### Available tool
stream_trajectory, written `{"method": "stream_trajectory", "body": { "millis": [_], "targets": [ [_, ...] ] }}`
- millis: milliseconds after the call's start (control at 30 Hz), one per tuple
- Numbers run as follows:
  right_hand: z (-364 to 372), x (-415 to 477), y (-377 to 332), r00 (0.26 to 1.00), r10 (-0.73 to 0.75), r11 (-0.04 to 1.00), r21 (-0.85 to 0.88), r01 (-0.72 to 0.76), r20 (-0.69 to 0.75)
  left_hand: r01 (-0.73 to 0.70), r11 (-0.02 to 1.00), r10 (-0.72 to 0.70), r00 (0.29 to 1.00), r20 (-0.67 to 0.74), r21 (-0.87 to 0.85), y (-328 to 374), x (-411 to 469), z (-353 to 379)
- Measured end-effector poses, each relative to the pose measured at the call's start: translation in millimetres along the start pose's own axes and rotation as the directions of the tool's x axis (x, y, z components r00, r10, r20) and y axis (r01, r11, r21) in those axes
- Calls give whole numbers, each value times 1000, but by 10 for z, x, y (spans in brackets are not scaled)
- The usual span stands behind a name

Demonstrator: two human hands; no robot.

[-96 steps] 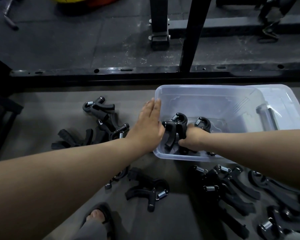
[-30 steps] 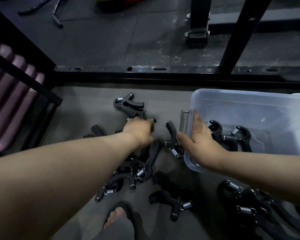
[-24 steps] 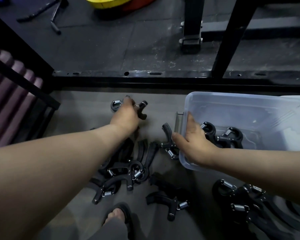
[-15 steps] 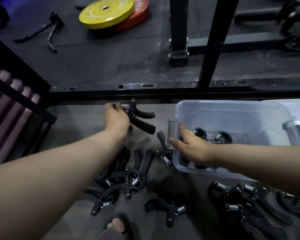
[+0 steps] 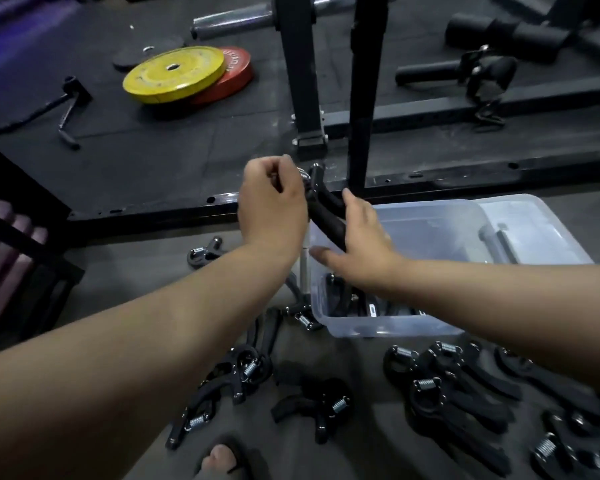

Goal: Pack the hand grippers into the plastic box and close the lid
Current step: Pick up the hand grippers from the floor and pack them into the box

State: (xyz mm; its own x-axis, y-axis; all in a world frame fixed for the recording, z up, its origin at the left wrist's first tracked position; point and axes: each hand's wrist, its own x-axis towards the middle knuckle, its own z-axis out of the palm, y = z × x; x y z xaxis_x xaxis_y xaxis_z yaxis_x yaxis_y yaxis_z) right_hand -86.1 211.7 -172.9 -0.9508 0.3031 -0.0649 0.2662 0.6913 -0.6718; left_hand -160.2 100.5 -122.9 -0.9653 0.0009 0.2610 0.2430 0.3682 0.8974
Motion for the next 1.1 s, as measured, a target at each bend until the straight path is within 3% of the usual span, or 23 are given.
{"method": "stream_trajectory", "body": {
  "millis": [100, 267, 333, 400, 467, 567, 700, 833, 933, 1100],
  "targets": [
    [-141, -108, 58, 999, 4, 1000, -10, -4, -33, 66, 998, -63, 992, 113, -23, 73, -168, 96],
    [-296, -216, 306, 989, 136, 953, 265, -145, 53, 189, 981, -164, 925, 342, -42, 77, -292, 158],
    [-345, -211, 421, 956, 255, 816, 499, -292, 142, 125, 983, -172, 886, 430, 136, -80, -355, 165],
    [-418, -186, 557, 903, 322, 658, 618, -430, 285, 51, 959, -184, 861, 474, 280, -235, -435, 153],
    [-489, -130, 707, 859, 351, 620, 596, -511, 372, -24, 933, -174, 845, 507, 360, -377, -497, 149],
    [-549, -32, 910, 824, 442, 641, 518, -567, 355, -119, 899, -165, 799, 579, 421, -554, -528, 167],
    [-486, 115, 1196, 729, 588, 664, 306, -683, 352, -168, 882, -167, 763, 625, 441, -627, -510, 224],
    [-399, 254, 1432, 687, 625, 717, 75, -693, 370, -243, 856, -145, 734, 663, 457, -659, -396, 333],
    [-248, 294, 1544, 641, 635, 650, 151, -745, 431, -350, 811, -74, 732, 677, 468, -761, -341, 414],
    [-20, 288, 1644, 591, 646, 583, 188, -791, 483, -546, 661, -72, 637, 768, 514, -1011, -551, 440]
  ]
}}
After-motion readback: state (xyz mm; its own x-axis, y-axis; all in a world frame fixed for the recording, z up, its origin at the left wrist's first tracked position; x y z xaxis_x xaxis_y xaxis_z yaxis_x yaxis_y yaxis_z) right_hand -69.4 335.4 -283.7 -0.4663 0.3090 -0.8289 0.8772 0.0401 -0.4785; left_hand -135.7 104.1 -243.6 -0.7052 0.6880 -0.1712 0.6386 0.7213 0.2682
